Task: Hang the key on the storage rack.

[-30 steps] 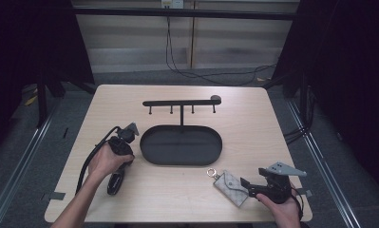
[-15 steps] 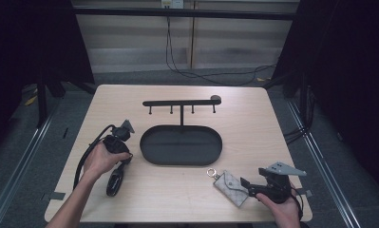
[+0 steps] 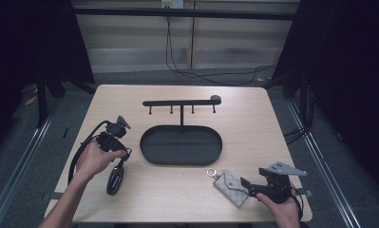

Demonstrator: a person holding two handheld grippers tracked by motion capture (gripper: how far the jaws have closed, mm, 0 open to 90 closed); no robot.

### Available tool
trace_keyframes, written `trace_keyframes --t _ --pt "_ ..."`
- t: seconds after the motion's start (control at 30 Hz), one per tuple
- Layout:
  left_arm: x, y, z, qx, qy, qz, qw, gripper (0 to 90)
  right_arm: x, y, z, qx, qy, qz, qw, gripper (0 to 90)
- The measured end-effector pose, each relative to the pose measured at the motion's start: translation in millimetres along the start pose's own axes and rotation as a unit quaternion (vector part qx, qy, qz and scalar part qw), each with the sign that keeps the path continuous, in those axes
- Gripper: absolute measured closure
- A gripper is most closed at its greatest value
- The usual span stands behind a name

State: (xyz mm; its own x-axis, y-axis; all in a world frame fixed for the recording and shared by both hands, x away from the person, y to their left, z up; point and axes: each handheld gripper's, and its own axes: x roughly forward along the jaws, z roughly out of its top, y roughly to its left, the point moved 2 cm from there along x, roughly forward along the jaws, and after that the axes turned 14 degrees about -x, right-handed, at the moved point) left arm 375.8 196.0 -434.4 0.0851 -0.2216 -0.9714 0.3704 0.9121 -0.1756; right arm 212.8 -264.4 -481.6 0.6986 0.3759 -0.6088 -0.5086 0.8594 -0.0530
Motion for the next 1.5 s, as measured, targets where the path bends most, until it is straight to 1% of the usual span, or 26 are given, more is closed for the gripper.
trace_keyframes --t 0.13,0.17,0.33,0.37,0.43,0.47,0.57,0.6,0.63,0.67,0.73,0.97,1.17,1.2,1.33,1.4,1.5 --pt "-13.9 -1.5 -2.2 0.011 -0.014 -0.006 0.9998 70.6 0.0 -0.1 0.0 0.001 0.0 0.0 1.0 16.7" --pt "-17.2 -2.6 -3.1 0.009 -0.019 -0.006 0.9998 70.7 0.0 -0.2 -0.1 0.0 0.0 0.0 1.0 16.7" --pt "-33.1 -6.0 -5.4 0.021 -0.034 -0.011 0.9991 70.6 0.0 -0.2 -0.1 0.0 0.0 0.0 1.0 16.7" --pt "-35.4 -6.1 -5.3 0.025 -0.032 -0.009 0.9991 70.6 0.1 -0.3 -0.1 0.0 0.001 -0.001 1.0 16.7" --pt "-38.9 -7.2 -5.5 0.023 -0.038 0.001 0.999 70.6 0.0 -0.4 -0.1 0.001 0.001 -0.001 1.0 16.7" --pt "-40.3 -7.2 -5.4 0.021 -0.037 0.006 0.9991 70.6 0.0 -0.4 -0.2 0.001 0.001 -0.001 1.0 16.7" --pt "-44.0 -6.0 -4.6 0.024 -0.032 0.004 0.9992 70.6 0.0 -0.4 -0.2 0.001 0.001 -0.001 1.0 16.7" --pt "-44.7 -6.4 -4.8 0.02 -0.033 0.003 0.9992 70.6 0.0 -0.5 -0.2 0.001 0.001 -0.001 1.0 16.7" --pt "-46.1 -6.0 -4.7 0.024 -0.032 0.001 0.9992 70.6 0.0 -0.5 -0.2 0.001 0.001 -0.001 1.0 16.7" --pt "-46.6 -6.4 -4.7 0.023 -0.034 -0.001 0.9991 70.6 0.1 -0.5 -0.2 0.001 0.001 -0.001 1.0 16.7" --pt "-49.7 -6.8 -4.4 0.031 -0.025 0.0 0.9992 70.6 0.1 -0.5 -0.2 0.001 0.002 -0.002 1.0 16.7" --pt "-59.1 -10.1 -1.9 0.041 -0.014 0.004 0.9991 70.6 -0.2 -0.5 -0.3 0.003 0.002 -0.002 1.0 16.7" --pt "-66.2 -11.7 -0.2 0.036 -0.006 0.009 0.9993 70.6 -0.2 -0.9 -0.4 0.004 0.002 -0.002 1.0 16.6" --pt "-67.3 -11.9 -0.4 0.035 -0.002 0.007 0.9994 70.6 -0.2 -0.8 -0.4 0.004 0.003 -0.002 1.0 16.6" --pt "-72.2 -13.4 1.8 0.044 -0.002 0.007 0.999 70.6 0.4 -0.8 -0.3 0.003 0.003 -0.002 1.0 16.7" --pt "-74.3 -15.8 3.5 0.049 0.002 0.008 0.9988 70.6 0.3 -0.6 -0.4 0.003 0.003 -0.001 1.0 16.7" --pt "-77.1 -18.7 5.4 0.05 0.002 0.009 0.9987 70.6 0.2 -1.1 -0.5 0.004 0.003 -0.001 1.0 16.7"
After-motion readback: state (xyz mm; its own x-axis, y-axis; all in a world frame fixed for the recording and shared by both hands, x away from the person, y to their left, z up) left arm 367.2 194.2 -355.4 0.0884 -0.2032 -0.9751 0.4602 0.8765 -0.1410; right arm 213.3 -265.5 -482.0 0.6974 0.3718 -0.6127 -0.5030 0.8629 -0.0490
